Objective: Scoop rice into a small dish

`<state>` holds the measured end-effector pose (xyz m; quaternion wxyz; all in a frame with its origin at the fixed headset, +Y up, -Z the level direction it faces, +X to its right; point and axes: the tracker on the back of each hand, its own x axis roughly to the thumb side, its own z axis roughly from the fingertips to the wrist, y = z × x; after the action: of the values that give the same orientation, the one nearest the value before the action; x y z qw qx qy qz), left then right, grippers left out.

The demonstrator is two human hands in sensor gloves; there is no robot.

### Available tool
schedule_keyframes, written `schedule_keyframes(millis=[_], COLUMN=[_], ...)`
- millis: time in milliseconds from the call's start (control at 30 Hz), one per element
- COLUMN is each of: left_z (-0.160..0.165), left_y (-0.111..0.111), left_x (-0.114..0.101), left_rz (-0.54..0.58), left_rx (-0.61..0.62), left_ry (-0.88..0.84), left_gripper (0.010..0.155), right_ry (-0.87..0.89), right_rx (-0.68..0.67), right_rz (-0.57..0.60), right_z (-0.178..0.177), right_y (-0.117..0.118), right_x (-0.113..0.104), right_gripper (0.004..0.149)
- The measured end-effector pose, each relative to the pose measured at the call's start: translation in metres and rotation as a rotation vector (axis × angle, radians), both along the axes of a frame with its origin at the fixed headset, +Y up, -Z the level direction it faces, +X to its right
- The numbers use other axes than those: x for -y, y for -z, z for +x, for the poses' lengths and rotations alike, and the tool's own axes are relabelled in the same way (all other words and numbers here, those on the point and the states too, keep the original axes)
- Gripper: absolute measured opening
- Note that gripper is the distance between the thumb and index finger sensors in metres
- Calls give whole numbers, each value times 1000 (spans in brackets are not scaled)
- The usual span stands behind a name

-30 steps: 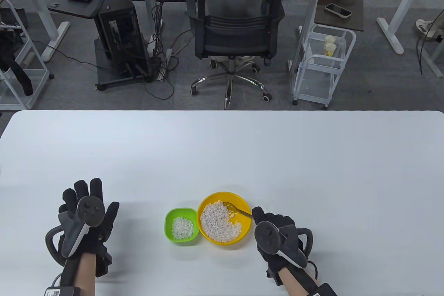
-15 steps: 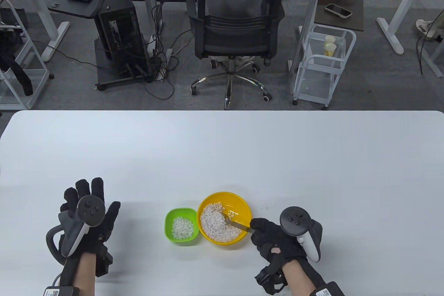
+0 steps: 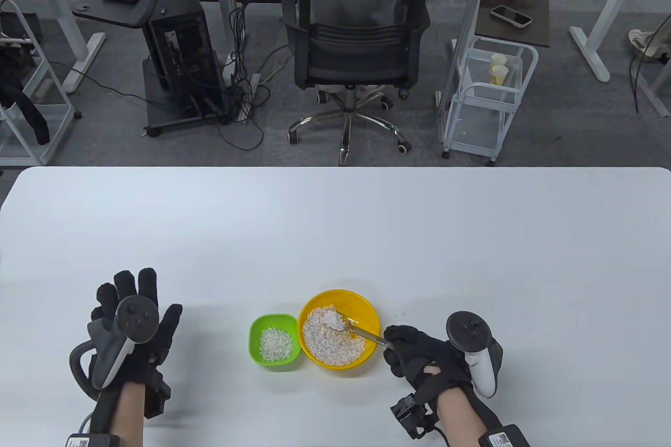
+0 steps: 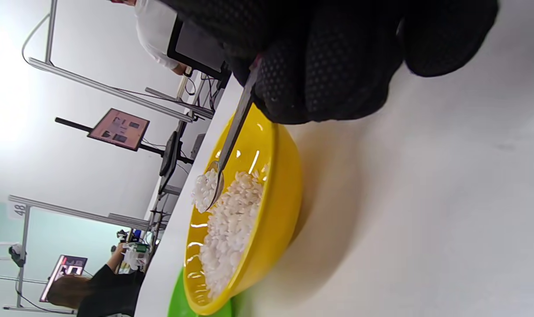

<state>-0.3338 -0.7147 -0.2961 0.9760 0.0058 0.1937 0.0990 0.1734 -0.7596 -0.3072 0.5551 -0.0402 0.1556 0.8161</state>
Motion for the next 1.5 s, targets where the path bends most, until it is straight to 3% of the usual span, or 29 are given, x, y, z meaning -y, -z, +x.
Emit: schedule_keyframes(millis=[267,467,600,967,1167,1367,1500], left_z=[0,1,2,5,5,6,6], left_y=[1,0,1,1,1,1,1], left_x=[0,0,1,0,0,0,0], left_rz=[8,12,9,0,-2,-7,-7], left_rx=[5,12,15,19,16,15,17], left_ry=[-10,-5,-4,9,11,15,15], left_gripper=[78,78,78,78,78,78,78], right_ry=[-30,-211,-496,-943,-1015,-851,-912], right_rx=[-72,-135,-162,-271,-252,-87,-24], right_rz=[52,138,334,798,918,829,787], right_z=[-34,-79,-109,-150,-147,-100,-71], right_y=[-1,-3,-12,-46,-56,-51,-47], right_x=[-30,-47,-56,-57,-70,-111,-94], right_gripper=[44,44,44,44,43,43,43])
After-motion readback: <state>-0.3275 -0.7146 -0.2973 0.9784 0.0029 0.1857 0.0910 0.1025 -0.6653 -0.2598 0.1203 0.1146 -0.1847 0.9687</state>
